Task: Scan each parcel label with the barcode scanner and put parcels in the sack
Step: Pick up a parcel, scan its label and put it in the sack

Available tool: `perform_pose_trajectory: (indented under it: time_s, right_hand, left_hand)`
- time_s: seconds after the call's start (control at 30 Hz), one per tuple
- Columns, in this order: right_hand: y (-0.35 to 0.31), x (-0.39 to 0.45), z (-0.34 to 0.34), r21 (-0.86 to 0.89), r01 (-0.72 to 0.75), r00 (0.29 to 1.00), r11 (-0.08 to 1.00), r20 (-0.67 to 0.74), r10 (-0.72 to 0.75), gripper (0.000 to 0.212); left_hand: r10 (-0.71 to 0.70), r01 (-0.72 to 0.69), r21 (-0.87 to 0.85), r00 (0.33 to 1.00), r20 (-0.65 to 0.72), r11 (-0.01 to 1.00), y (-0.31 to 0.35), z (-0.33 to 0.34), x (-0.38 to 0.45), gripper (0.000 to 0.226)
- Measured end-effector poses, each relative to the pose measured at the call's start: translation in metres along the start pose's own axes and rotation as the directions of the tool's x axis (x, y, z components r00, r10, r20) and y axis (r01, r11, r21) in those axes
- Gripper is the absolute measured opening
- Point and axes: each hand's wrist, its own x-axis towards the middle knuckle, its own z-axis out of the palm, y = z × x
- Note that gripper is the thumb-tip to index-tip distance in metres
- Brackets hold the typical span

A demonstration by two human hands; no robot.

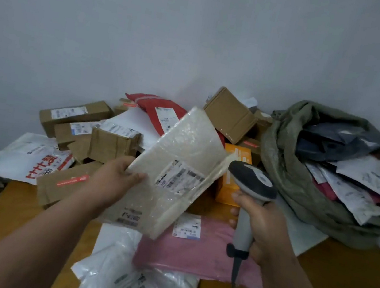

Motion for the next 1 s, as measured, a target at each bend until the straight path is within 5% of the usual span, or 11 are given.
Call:
perform_pose_trajectory:
  time_s: [0.2, 0.5, 0.8, 1.0]
  right_hand:
    - [0.010, -0.059, 0.063, -0.067, 0.036, 0.995, 0.997, 0.099, -0.029, 0.013]
    - [-0.004, -0.113, 0.112, -0.172, 0.110, 0.961, 0.979, 0.272, -0.060, 0.006]
    - [-0.018, -0.120, 0.120, -0.481, 0.369, 0.894, 0.796, 0.419, -0.161, 0.034]
    - [-0.019, -0.124, 0.119, -0.441, 0.444, 0.852, 0.780, 0.477, -0.215, 0.038]
  left_hand:
    - [-0.074, 0.034, -0.403, 0.994, -0.084, 0.915, -0.025, -0.055, -0.018, 0.023]
    - [-0.066, 0.015, -0.487, 0.994, -0.089, 0.873, -0.051, -0.117, -0.036, 0.025]
    - [0.057, -0.057, 0.004, 0.997, 0.054, 0.998, 0.012, -0.178, -0.024, 0.021]
    - [0.033, -0.056, 0.227, 0.994, 0.105, 0.972, 0.044, -0.185, -0.016, 0.015]
